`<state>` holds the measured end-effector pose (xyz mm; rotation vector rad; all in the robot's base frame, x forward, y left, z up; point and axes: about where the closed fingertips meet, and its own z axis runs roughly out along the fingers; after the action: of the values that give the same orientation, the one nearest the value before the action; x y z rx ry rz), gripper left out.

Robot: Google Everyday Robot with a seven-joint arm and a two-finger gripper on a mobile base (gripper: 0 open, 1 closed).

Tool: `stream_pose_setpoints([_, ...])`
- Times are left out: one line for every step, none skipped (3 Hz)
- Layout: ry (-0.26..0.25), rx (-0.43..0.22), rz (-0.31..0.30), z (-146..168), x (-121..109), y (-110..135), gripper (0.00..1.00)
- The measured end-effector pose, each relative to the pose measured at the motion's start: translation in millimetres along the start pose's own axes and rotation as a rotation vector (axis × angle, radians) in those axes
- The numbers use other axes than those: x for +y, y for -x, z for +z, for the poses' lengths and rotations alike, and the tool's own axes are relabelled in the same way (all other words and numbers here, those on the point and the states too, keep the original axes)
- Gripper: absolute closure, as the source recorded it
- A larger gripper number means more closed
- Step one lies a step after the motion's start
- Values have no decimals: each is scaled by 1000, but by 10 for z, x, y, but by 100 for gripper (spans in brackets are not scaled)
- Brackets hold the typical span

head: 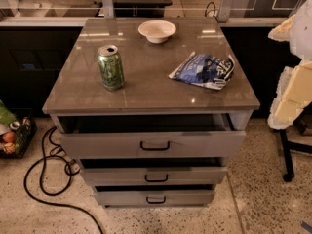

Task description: Open middle drawer

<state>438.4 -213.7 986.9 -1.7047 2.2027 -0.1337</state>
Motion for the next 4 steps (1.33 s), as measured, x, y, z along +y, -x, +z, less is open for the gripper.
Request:
stream_pose_setpoints([0,0,0,-1,0,0,0])
stream_pose_setpoints([-12,49,-18,116,33,-36,0])
stream_pose_setpoints([-38,102,-57,297,172,-154,0])
stream_pose_setpoints([-52,124,-97,591,397,-292,0])
